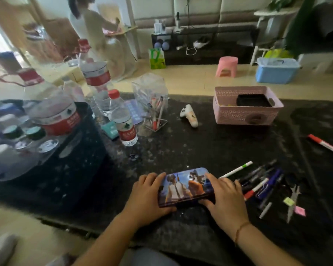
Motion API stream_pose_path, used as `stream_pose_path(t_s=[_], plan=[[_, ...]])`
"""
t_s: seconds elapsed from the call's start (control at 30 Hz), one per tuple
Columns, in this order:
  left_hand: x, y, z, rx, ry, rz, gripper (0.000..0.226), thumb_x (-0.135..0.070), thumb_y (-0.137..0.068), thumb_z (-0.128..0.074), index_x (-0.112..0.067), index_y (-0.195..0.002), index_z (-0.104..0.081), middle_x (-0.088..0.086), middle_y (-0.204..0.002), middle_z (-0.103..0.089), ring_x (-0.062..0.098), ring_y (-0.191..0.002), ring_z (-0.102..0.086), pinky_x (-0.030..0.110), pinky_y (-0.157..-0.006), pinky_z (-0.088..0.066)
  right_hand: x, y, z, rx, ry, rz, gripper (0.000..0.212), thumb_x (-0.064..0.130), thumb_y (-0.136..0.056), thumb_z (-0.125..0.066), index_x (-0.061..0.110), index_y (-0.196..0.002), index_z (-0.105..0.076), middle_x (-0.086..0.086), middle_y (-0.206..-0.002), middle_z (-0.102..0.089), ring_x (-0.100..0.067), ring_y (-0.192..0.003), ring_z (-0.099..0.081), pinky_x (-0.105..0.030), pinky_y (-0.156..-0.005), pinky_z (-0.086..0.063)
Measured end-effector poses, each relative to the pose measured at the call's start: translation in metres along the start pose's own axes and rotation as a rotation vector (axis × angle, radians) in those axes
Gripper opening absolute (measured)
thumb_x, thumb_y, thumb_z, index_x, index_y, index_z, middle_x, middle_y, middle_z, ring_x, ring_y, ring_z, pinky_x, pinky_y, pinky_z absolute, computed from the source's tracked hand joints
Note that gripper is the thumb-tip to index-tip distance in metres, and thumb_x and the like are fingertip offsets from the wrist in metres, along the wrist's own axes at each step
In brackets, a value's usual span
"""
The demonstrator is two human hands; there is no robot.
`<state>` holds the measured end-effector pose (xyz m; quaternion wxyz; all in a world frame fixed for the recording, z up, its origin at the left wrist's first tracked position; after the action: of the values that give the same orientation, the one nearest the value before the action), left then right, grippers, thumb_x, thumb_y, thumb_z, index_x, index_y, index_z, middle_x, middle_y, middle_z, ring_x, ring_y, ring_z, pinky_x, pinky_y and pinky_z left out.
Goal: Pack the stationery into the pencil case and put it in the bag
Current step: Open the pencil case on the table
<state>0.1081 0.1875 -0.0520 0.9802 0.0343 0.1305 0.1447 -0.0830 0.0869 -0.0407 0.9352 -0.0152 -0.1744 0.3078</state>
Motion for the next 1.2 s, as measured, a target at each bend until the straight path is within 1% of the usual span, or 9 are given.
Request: stream_pose_path(t_s=[0.27, 0.4, 0.53, 0.7, 0.77, 0.87, 0.97, 1.03, 1.2], plan=[[0.004, -0.002, 0.01, 0.107, 0.044, -0.015, 0.108, -0.08, -0.067, -0.058, -0.03, -0.154, -0.019, -0.007, -0.153, -0.019, 0.018, -0.139, -0.022, 0.035, -0.115, -0.03, -0.017, -0.003, -0.001, 0.03, -0.051, -0.14, 0.104, 0.061, -0.07, -0.066, 0.026, -0.149, -0.009, 0.005, -0.133, -0.049, -0.016, -0.133, -0.032, -0.047, -0.115, -0.004], [0.021, -0.02, 0.056, 0.087, 0.071, -0.024, 0.061, -0.064, -0.078, -0.063, -0.034, -0.131, -0.053, -0.008, -0.124, -0.059, 0.014, -0.111, -0.058, 0.036, -0.095, -0.05, -0.018, -0.003, 0.002, -0.001, 0.007, -0.158, 0.093, 0.058, -0.068, -0.07, 0.021, -0.144, -0.033, -0.001, -0.13, -0.056, -0.02, -0.131, -0.038, -0.054, -0.112, -0.009], [0.054, -0.051, 0.081, -0.1, 0.374, 0.117, 0.026, -0.031, -0.086, -0.071, -0.023, -0.11, -0.066, -0.007, -0.102, -0.065, 0.013, -0.097, -0.062, 0.026, -0.083, -0.047, -0.013, 0.001, -0.001, -0.049, 0.065, -0.1, 0.065, 0.053, -0.065, -0.074, 0.025, -0.123, -0.06, 0.001, -0.114, -0.068, -0.025, -0.123, -0.048, -0.062, -0.107, -0.015], [0.073, -0.067, 0.049, -0.105, 0.456, 0.196, 0.047, -0.021, -0.086, -0.071, -0.02, -0.131, -0.056, 0.004, -0.127, -0.061, 0.016, -0.1, -0.056, 0.033, -0.092, -0.049, -0.014, 0.004, -0.006, -0.001, 0.09, -0.1, 0.061, 0.052, -0.071, -0.069, 0.026, -0.125, -0.059, 0.004, -0.116, -0.068, -0.026, -0.126, -0.046, -0.064, -0.107, -0.012], [0.074, -0.064, 0.037, -0.112, 0.432, 0.188, 0.056, -0.029, -0.089, -0.068, -0.02, -0.139, -0.048, 0.005, -0.14, -0.053, 0.019, -0.117, -0.053, 0.036, -0.103, -0.043, -0.014, 0.005, -0.005, 0.005, 0.139, -0.067, 0.064, 0.058, -0.073, -0.064, 0.025, -0.127, -0.056, 0.005, -0.12, -0.066, -0.026, -0.128, -0.043, -0.063, -0.107, -0.015], [0.07, -0.044, 0.026, -0.132, 0.378, 0.131, 0.071, -0.052, -0.091, -0.057, -0.023, -0.15, -0.031, -0.001, -0.158, -0.029, 0.018, -0.144, -0.025, 0.039, -0.118, -0.025, 0.004, -0.003, 0.012, -0.062, 0.133, 0.119, 0.077, 0.07, -0.073, -0.051, 0.019, -0.132, -0.05, -0.002, -0.128, -0.058, -0.027, -0.129, -0.04, -0.054, -0.107, -0.026], [0.052, -0.005, 0.014, -0.101, 0.393, -0.105, 0.081, -0.072, -0.08, -0.052, -0.039, -0.149, -0.022, -0.012, -0.151, -0.027, 0.008, -0.141, -0.02, 0.037, -0.118, -0.02, 0.048, -0.02, 0.015, 0.163, 0.126, 0.406, 0.09, 0.077, -0.07, -0.044, 0.027, -0.144, -0.031, 0.003, -0.146, -0.037, -0.018, -0.136, -0.028, -0.035, -0.113, -0.018], [0.038, 0.015, 0.004, -0.055, 0.361, -0.222, 0.091, -0.074, -0.074, -0.06, -0.045, -0.147, -0.015, -0.019, -0.146, -0.025, 0.003, -0.137, -0.021, 0.033, -0.117, -0.021, 0.071, -0.03, 0.003, 0.344, 0.137, 0.523, 0.094, 0.077, -0.069, -0.049, 0.033, -0.146, -0.019, 0.009, -0.151, -0.024, -0.013, -0.138, -0.019, -0.031, -0.114, -0.015], [0.034, 0.013, 0.002, -0.107, 0.368, -0.205, 0.102, -0.059, -0.07, -0.076, -0.037, -0.15, -0.016, -0.019, -0.141, -0.032, 0.006, -0.133, -0.033, 0.037, -0.115, -0.031, 0.09, -0.05, -0.016, 0.483, 0.211, 0.533, 0.088, 0.072, -0.061, -0.062, 0.03, -0.135, -0.036, 0.005, -0.131, -0.038, -0.015, -0.118, -0.039, -0.037, -0.101, -0.038]])
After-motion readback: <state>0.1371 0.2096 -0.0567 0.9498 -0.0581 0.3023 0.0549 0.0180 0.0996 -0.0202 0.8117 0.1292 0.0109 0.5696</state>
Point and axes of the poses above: each hand's wrist, its own y-axis away from the middle knuckle, its own z-axis out of the back of the hand, x = y × z, the point moved 7 cm from there along -y, towards the middle knuckle
